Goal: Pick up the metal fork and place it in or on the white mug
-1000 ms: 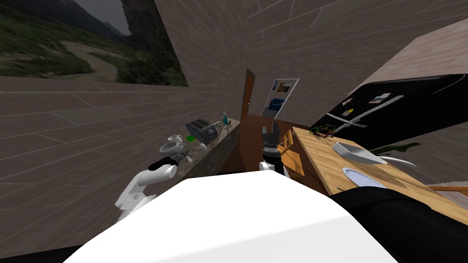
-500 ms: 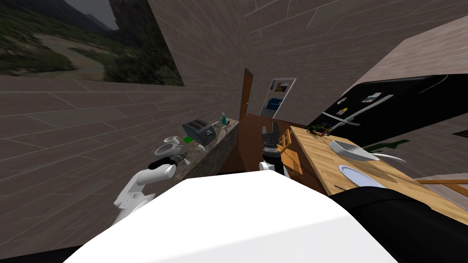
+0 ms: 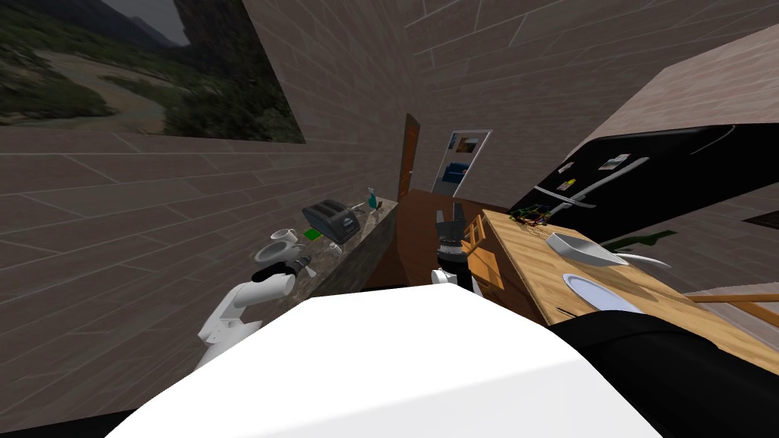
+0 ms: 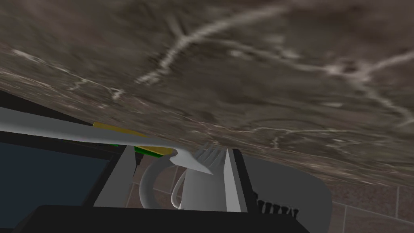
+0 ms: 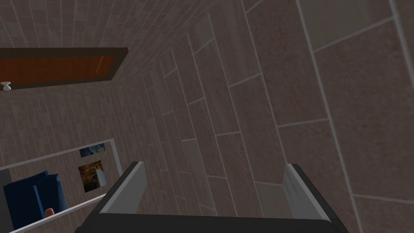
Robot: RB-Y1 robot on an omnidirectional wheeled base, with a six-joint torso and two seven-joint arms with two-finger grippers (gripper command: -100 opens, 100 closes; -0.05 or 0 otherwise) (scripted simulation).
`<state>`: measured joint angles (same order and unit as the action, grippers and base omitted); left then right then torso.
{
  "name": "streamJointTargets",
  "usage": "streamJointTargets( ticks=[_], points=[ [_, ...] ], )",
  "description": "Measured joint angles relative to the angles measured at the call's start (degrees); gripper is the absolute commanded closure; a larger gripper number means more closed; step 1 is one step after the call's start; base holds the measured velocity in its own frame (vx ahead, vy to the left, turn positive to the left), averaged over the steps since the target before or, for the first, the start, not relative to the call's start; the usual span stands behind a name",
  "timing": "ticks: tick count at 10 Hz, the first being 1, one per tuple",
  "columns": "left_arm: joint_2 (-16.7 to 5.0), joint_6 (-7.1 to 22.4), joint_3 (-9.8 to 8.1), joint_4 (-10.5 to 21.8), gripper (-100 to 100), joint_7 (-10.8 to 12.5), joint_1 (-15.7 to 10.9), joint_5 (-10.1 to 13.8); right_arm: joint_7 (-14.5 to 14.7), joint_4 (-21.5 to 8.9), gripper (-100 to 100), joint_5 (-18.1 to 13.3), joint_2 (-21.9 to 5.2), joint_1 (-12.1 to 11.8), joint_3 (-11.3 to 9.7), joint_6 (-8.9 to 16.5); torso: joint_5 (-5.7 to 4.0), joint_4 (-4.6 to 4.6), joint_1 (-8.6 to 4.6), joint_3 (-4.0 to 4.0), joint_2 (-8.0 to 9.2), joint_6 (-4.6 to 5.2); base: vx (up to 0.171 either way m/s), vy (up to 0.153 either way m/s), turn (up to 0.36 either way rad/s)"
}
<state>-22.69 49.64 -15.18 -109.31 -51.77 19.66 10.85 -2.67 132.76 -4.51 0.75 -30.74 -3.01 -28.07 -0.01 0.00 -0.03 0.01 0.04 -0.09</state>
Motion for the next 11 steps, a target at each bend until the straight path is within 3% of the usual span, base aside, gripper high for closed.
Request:
streamJointTargets(
  ticks=[3, 4, 5, 7, 8, 9, 11],
  points=[
    [0.0, 0.0, -0.07, 0.0, 100, 0.1, 0.0, 0.0, 0.0, 0.0, 0, 0.0, 0.0, 0.0, 0.0, 0.0, 0.03, -0.03, 0.01, -0.01, 0.01, 0.04, 0.000, 0.000, 0.000],
    [0.0, 0.0, -0.07, 0.0, 0, 0.1, 0.0, 0.0, 0.0, 0.0, 0, 0.0, 0.0, 0.0, 0.0, 0.0, 0.03, -0.04, 0.02, -0.01, 0.02, 0.04, 0.000, 0.000, 0.000],
    [0.0, 0.0, -0.07, 0.0, 100, 0.1, -0.1, 0.0, 0.0, 0.0, 0, 0.0, 0.0, 0.0, 0.0, 0.0, 0.04, -0.04, 0.03, -0.01, 0.02, 0.03, -0.019, -0.023, 0.051],
    [0.0, 1.6, -0.47, -2.3, 100, -0.4, 0.5, 0.5, 0.0, 0.0, 0, 0.0, 0.0, 0.0, 0.0, 0.0, 0.00, -0.01, -0.12, 0.08, 0.18, 0.01, -0.024, -0.028, 0.029],
    [0.0, 1.8, -0.50, -2.4, 0, -0.4, 0.6, 0.6, 0.0, 0.0, 0, 0.0, 0.0, 0.0, 0.0, 0.0, 0.00, -0.01, -0.07, 0.06, 0.14, 0.03, 0.000, 0.000, 0.000],
    [0.1, 1.8, -0.49, -2.4, 100, -0.4, 0.6, 0.6, 0.0, 0.0, 0, 0.0, 0.0, 0.0, 0.0, 0.0, 0.01, -0.02, -0.02, 0.04, 0.09, 0.04, -0.093, -0.044, -0.243],
    [-1.5, 0.9, -2.61, -4.0, 100, -1.2, 1.1, 2.4, 0.0, 0.0, 0, 0.0, 0.0, 0.0, 0.0, 0.0, -0.07, 0.13, -0.20, 0.36, 0.65, 0.14, -0.185, -0.032, -0.201]
  ],
)
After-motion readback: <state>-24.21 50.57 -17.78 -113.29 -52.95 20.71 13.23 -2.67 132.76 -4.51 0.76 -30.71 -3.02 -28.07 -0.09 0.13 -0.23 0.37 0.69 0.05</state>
